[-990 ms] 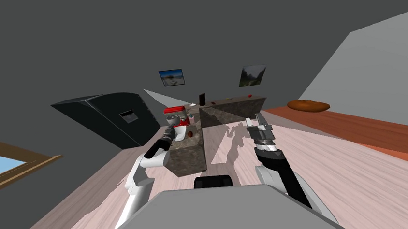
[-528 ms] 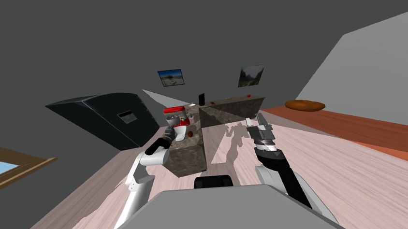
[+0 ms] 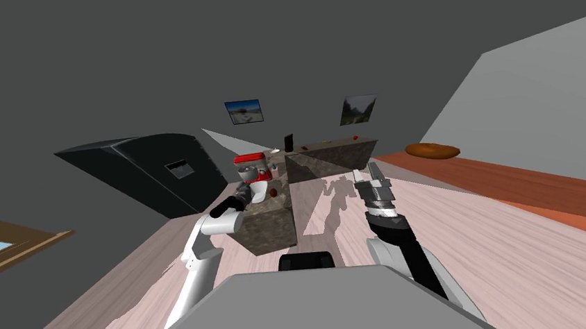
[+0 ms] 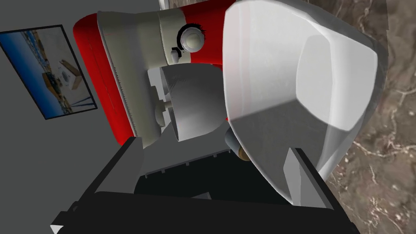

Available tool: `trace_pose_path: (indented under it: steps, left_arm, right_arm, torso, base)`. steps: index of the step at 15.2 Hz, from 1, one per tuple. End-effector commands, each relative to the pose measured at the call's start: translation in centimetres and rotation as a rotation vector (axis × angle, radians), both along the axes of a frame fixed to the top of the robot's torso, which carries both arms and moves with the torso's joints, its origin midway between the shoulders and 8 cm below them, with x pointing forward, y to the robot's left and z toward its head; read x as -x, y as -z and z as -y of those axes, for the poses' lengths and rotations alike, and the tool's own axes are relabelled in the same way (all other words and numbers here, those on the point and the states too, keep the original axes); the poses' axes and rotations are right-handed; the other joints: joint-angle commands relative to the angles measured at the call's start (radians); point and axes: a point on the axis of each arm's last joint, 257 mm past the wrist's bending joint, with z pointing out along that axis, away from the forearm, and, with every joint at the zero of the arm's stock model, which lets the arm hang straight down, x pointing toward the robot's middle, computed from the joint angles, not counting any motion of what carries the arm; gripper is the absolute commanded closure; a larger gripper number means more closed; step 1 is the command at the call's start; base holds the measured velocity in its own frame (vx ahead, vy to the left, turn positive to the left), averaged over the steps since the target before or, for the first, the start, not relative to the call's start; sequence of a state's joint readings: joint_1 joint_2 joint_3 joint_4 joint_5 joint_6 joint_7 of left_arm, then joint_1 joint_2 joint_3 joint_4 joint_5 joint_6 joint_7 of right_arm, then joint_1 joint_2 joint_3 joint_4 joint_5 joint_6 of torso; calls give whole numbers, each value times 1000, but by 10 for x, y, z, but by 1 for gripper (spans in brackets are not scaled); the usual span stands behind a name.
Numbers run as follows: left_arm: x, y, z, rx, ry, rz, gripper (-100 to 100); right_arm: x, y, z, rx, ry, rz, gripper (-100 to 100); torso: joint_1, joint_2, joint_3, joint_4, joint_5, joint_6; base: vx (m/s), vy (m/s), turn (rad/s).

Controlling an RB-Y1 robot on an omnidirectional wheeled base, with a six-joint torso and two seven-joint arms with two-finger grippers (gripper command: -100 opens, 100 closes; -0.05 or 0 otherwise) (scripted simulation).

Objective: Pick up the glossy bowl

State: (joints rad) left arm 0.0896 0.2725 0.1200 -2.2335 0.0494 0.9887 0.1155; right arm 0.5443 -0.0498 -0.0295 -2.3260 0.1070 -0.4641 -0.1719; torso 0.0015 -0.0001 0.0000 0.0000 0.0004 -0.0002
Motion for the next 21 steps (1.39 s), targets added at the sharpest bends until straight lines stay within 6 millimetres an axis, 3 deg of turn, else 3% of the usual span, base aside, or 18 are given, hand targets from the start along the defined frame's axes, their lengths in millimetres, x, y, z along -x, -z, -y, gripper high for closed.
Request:
trace_pose_path:
  steps: [1,21]
  left_arm:
    - [0,2,-1,18,-10,-27,-100]
    - [28,46,-6,111,-90,-304,-100]
  right_arm:
    - [0,0,0,0,0,0,0]
    - [0,0,0,0,0,0,0]
  torso:
    - [0,0,0,0,0,0]
    - [1,-2,-1,0,0,0]
  base:
    - [-1,17,-41]
    - [7,22,-36]
